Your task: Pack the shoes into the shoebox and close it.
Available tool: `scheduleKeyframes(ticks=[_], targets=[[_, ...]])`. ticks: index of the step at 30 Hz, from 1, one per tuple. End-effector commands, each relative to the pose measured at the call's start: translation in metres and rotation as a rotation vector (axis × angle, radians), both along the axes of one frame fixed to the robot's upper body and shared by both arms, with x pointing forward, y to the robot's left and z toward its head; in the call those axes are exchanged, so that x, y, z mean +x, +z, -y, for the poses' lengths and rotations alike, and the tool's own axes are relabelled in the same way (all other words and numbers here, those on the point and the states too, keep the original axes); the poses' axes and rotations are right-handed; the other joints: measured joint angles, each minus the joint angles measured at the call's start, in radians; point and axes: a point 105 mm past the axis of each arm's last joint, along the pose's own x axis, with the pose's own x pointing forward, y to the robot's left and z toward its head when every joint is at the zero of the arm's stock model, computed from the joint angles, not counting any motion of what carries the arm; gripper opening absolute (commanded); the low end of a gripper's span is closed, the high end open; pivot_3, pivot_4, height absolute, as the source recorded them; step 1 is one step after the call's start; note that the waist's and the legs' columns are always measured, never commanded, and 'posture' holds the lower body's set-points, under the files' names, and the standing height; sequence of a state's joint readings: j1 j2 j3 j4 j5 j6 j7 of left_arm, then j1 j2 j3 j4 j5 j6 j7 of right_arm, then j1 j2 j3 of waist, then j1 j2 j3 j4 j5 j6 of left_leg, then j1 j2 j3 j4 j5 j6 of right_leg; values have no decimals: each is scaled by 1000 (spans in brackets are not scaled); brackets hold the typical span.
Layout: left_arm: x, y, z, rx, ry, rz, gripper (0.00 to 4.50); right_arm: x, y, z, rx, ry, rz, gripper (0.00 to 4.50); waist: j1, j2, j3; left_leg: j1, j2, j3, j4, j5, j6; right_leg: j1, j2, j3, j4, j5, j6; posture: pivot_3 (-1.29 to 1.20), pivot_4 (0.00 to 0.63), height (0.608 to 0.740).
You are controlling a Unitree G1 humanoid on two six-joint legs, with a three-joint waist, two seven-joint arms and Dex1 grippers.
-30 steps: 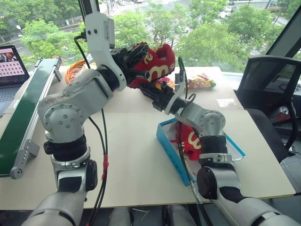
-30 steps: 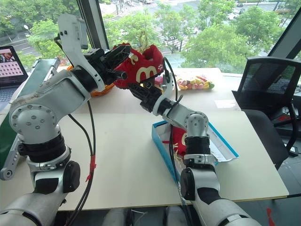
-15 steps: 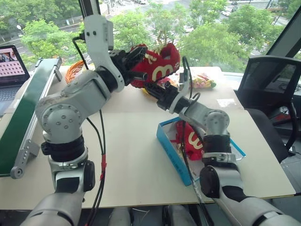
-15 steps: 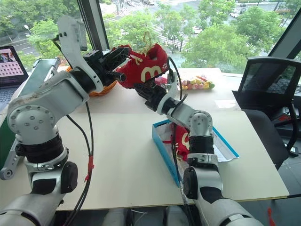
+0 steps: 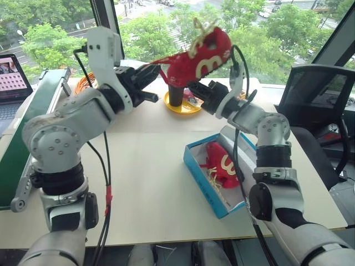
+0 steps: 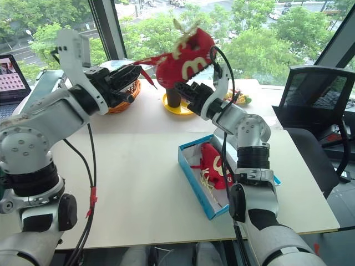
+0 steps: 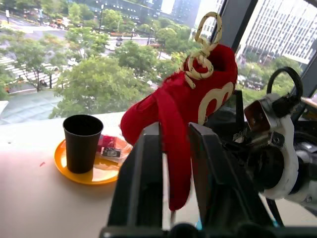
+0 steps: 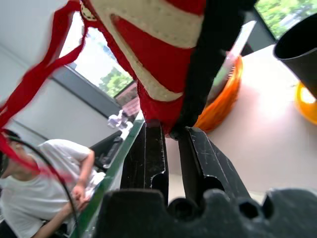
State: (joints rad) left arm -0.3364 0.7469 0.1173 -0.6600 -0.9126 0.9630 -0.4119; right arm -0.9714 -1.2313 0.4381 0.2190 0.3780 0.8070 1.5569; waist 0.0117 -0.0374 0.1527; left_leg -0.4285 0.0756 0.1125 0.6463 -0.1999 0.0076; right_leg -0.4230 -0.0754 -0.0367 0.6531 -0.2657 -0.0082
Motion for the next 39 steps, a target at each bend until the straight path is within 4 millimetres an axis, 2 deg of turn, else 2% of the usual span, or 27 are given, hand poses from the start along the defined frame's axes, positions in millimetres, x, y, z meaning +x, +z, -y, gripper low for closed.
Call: scheduleKeyframes(ticks=[1, 10, 18, 22, 25, 31, 36, 39], targets=[[-9, 6, 7, -36, -3, 39, 3168, -22, 18, -13, 34, 81, -46, 100, 0, 0, 0, 0, 0, 0, 0, 0, 0, 0, 0, 0, 0, 0, 0, 0, 150, 737], [-11, 1, 10, -60, 14, 22, 3168, -40, 1, -23, 57, 94, -196, 100, 0, 0, 0, 3, 0, -2, 1, -1, 1, 2, 0, 1, 1, 0, 0, 0, 150, 737], [-19, 0, 9, -54, 44, 8, 3168, -42, -47, -12, 21, 60, -341, 100, 1, 0, 0, 4, 0, -2, 2, -1, 1, 3, 0, 2, 2, 0, 0, 0, 150, 737], [-24, 1, 5, -49, 67, 3, 3168, -30, -75, 3, -65, 42, -340, 100, 0, 0, 0, 4, 0, -2, 4, -1, 1, 3, 0, 2, 4, 0, 0, 0, 150, 737], [-28, 1, 3, -47, 81, -2, 3168, -17, -85, -2, -82, 52, -336, 100, -4, 0, 0, 5, 0, -1, 5, -1, 1, 4, 0, 4, 4, 0, 0, 0, 150, 737], [-32, 1, 0, -57, 130, -1, 3168, -9, -97, -12, -138, 144, -343, 100, -10, 0, 0, 7, 0, 0, 7, -1, 1, 5, 1, 6, 7, 0, 0, 0, 150, 737], [-38, -4, 0, -72, 170, -11, 3168, 1, -89, -6, -201, 183, -311, 100, -16, 0, 0, 9, 0, 1, 8, -1, 1, 5, 1, 8, 10, 0, 0, 0, 150, 737], [-41, -6, 2, -80, 182, -15, 3168, 1, -76, -5, -202, 206, -295, 100, -16, 0, 0, 9, 1, 1, 9, -1, 1, 5, 1, 8, 10, 0, 0, 0, 150, 737]])
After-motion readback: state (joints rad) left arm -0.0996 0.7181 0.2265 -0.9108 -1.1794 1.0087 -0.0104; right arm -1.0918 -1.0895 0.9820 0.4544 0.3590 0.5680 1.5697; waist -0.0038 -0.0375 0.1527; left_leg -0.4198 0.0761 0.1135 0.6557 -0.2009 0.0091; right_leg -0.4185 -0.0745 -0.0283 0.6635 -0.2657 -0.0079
